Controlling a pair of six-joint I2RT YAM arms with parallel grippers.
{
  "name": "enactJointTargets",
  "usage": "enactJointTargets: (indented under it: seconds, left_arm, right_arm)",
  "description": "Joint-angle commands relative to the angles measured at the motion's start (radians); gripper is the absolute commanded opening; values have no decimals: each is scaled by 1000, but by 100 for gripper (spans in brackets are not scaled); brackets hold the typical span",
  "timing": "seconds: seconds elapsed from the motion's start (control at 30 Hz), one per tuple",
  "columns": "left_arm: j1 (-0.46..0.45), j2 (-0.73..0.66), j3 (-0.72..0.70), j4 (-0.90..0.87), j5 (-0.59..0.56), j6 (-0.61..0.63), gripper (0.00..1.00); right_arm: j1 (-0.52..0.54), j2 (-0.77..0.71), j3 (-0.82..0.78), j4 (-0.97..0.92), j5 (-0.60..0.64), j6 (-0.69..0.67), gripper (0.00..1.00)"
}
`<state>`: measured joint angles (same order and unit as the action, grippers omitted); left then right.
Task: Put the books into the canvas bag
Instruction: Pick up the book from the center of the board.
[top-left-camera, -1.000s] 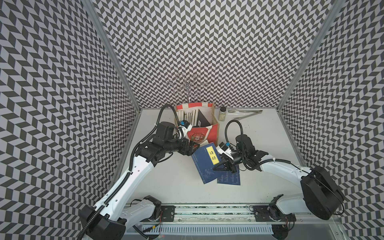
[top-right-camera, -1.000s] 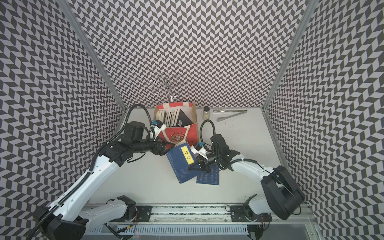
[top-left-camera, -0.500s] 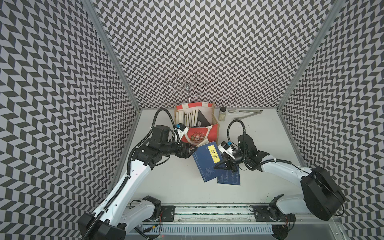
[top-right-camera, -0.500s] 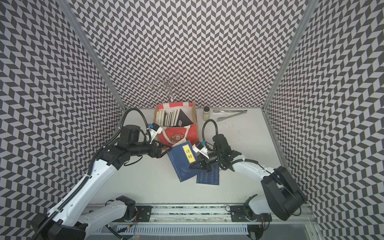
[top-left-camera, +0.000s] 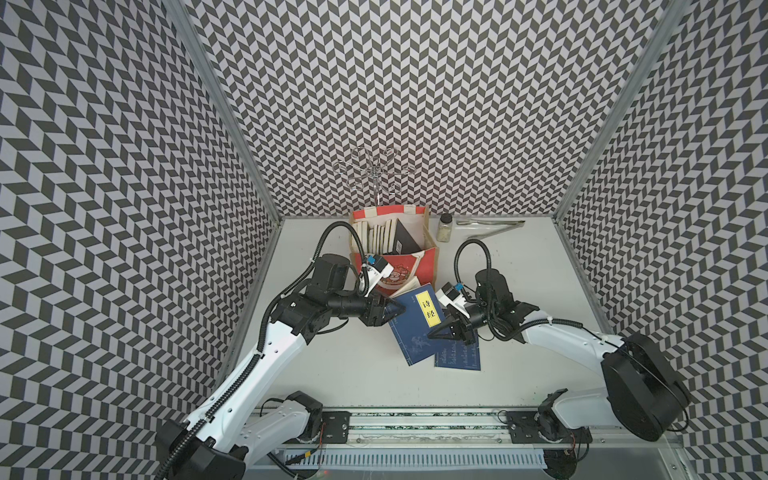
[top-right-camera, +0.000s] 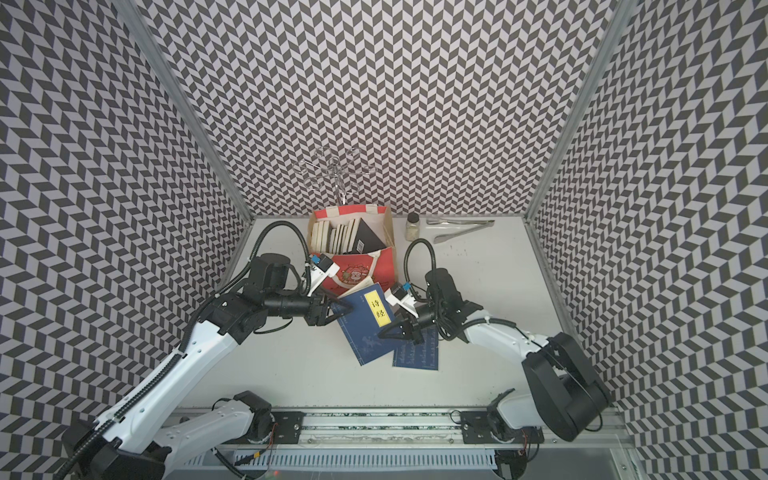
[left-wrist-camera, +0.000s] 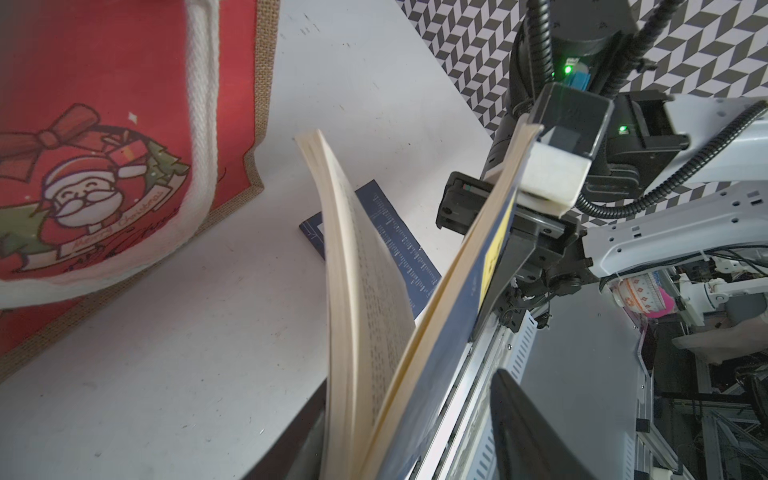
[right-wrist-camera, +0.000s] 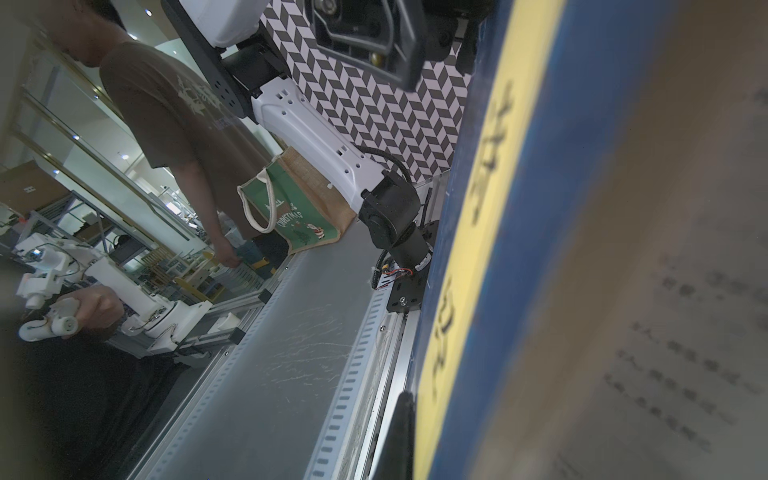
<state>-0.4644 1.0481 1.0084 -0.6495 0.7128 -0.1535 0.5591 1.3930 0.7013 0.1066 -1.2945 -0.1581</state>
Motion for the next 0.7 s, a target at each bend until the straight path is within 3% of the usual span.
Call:
enactJointTargets:
  seconds: [0.0, 0.3, 0.47, 0.57, 0.63, 0.67]
  left_arm:
    - [-5, 17, 37, 15, 23, 23, 46]
    - [-22, 18, 54, 1, 10, 36, 22]
    - [-38, 27, 60, -2, 11, 41, 0]
    - [-42, 38, 76, -4, 14, 47, 0]
    - [-42, 48, 101, -6, 10, 53, 0]
    - [-42, 50, 121, -3, -4, 54, 0]
  right_arm:
    - [8, -14, 9, 28, -90, -70, 0]
    - [12, 14, 27, -22, -78, -107, 0]
    - [12, 2, 24, -6, -64, -90, 0]
    - [12, -8, 19, 13, -54, -68, 2]
    - [10, -20, 15, 44, -12, -28, 16]
    - [10, -28, 8, 70, 12, 0, 34]
